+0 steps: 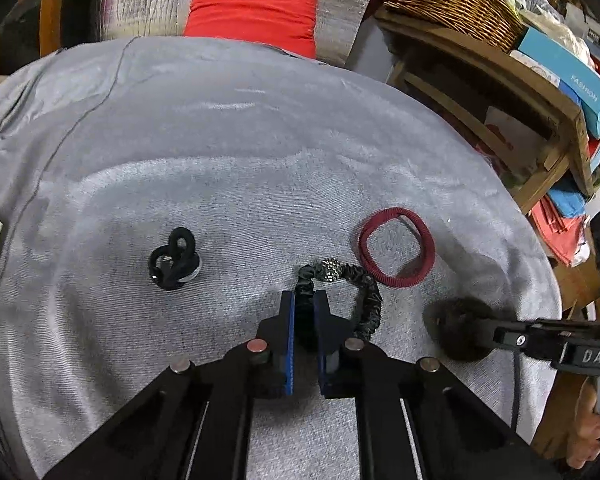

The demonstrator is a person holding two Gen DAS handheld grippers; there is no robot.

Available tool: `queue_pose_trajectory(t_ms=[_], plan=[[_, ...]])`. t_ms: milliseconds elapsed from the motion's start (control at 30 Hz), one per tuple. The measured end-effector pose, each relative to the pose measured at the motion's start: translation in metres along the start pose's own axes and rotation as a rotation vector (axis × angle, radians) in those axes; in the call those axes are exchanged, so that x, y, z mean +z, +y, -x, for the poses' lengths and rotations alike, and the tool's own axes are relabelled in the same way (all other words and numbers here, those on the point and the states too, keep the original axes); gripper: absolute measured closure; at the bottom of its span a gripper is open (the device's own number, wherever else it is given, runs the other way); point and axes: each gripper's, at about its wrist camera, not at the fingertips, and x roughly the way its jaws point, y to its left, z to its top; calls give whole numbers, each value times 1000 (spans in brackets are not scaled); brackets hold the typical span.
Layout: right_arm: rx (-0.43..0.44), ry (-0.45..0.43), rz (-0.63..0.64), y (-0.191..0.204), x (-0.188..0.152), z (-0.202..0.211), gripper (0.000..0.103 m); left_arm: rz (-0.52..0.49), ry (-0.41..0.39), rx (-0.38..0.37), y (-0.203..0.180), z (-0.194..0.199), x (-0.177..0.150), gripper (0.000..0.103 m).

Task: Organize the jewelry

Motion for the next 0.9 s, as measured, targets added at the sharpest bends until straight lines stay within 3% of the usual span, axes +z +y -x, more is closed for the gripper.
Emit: queue_pose_trajectory(t_ms=[300, 500, 900], plan=[[19, -17, 24, 15, -1, -1, 94, -67, -35, 126, 2, 24, -10, 94], [33, -2, 38, 28, 0, -11, 94, -58, -12, 193, 18, 30, -15, 94], [62, 74, 73, 62, -3, -45, 90, -17, 23, 230, 48, 40, -23, 94]])
